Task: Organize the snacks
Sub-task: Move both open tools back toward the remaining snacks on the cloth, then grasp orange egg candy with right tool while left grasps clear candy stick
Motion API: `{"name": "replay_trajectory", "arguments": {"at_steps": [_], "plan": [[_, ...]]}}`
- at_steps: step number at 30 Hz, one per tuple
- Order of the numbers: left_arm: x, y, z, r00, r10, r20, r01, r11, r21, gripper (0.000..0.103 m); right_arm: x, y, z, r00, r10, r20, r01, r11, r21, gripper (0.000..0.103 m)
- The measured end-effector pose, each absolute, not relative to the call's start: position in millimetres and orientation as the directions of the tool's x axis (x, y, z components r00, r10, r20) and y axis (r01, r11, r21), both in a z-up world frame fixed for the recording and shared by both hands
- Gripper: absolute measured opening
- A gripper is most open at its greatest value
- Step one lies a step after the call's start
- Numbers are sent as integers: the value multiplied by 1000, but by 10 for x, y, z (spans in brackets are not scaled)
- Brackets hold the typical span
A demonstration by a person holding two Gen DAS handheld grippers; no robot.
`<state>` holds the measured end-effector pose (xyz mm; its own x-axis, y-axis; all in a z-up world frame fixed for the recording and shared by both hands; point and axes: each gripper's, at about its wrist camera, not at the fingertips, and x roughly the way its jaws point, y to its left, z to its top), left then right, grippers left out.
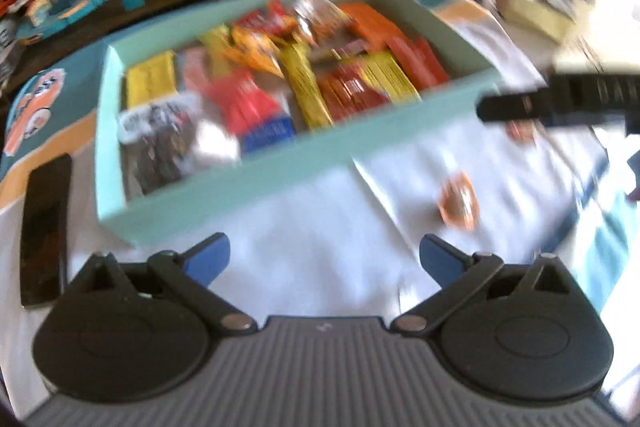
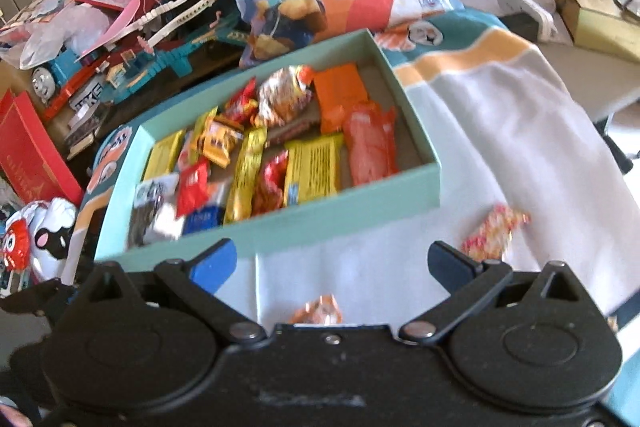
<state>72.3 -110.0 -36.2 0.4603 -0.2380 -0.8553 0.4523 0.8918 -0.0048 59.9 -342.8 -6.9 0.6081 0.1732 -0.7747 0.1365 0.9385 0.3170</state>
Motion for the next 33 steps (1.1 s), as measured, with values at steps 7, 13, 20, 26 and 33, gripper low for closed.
{"name": "replay_trajectory", "arguments": {"at_steps": [7,13,20,26,33], "plan": [[397,-1014,-589,381,-244,-892,559,829,12,102,363,-3366,-274,548,195,-813,151,933,325,103],[261,-1141,-734,359,-232,-904,618,785,44,96,285,-3320,-388,516,213,-830,167,925,341,103],[165,-1265,-749,340,-306,-889,657,754,-8,23,272,-3307,-419,525,187,-831,173,932,319,91],[413,-840,-757,382,-261,-887,481,875,-50,13,392,-3191,-499,516,169,-840,155,946,286,68],[570,-530,-734,396,-243,-885,369,925,-89,25,537,-2944,-600,503,155,-850,95,968,233,42]]}}
